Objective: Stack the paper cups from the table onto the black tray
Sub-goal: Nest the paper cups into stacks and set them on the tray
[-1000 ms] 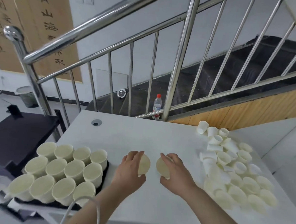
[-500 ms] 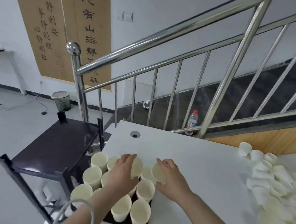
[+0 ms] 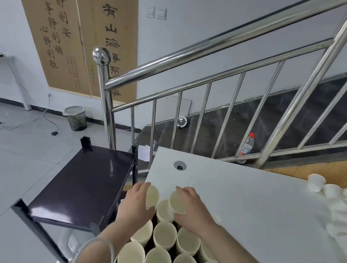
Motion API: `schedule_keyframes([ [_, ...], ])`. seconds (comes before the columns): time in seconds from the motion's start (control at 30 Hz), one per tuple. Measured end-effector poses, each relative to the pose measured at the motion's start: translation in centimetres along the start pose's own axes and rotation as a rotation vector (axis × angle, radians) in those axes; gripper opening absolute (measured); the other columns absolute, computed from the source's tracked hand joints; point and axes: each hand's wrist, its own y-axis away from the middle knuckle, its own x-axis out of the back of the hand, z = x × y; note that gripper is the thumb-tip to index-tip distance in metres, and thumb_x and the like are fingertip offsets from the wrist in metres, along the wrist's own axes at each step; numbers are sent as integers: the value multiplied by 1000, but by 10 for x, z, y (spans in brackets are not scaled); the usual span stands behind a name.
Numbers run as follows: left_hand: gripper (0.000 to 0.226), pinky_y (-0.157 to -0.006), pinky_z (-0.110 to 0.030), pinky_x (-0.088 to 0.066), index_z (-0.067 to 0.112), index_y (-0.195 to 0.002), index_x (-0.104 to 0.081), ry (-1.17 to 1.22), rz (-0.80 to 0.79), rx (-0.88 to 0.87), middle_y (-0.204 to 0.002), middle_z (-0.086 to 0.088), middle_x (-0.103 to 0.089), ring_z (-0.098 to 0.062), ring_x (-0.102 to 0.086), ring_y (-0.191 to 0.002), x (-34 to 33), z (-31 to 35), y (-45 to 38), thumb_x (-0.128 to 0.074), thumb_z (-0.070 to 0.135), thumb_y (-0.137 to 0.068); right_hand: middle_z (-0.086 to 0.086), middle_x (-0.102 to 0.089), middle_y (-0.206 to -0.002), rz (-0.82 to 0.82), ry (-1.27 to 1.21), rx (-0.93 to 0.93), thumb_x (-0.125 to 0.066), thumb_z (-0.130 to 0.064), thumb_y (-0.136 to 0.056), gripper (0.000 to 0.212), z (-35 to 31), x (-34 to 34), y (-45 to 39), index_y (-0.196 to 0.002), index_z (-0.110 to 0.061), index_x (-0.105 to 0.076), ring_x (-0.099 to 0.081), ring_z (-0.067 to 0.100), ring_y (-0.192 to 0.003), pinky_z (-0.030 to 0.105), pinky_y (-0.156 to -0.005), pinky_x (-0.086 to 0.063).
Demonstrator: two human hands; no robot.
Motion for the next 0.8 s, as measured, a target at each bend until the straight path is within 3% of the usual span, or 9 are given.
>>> schedule_keyframes([
  [0.33, 74, -94, -30, -44, 30, -146, -26, -13, -150, 1, -147, 14, -33, -13, -38, -132, -16, -31, -30, -65, 34, -83, -4, -27, -146, -66, 39, -29, -56, -19, -84, 75, -8, -29, -33, -151, -23, -24, -31, 17, -136, 31, -103, -41],
  [0.47, 78, -99, -29, -42, 29, -148, -25, -8, -196, -27, -150, 14, -28, -11, -31, -137, -26, -38, -34, -66, 39, -82, -5, -26, -148, -91, 81, -41, -61, -30, -85, 76, -4, -38, -39, -151, -24, -23, -29, 17, -138, 33, -103, -41],
  [0.6, 77, -96, -29, -44, 31, -146, -26, -43, -187, -36, -150, 15, -27, -12, -32, -136, -31, -41, -38, -66, 44, -82, -4, -25, -150, -100, 135, -62, -63, -41, -85, 78, -2, -40, -44, -150, -21, -25, -27, 16, -139, 33, -101, -42],
  [0.8, 64, -90, -28, -46, 30, -142, -32, -98, -199, -55, -144, 15, -35, -13, -35, -132, -36, -44, -39, -61, 40, -86, -2, -30, -150, -144, 184, -65, -62, -38, -86, 77, 1, -47, -48, -151, -17, -25, -30, 19, -138, 33, -103, -40],
])
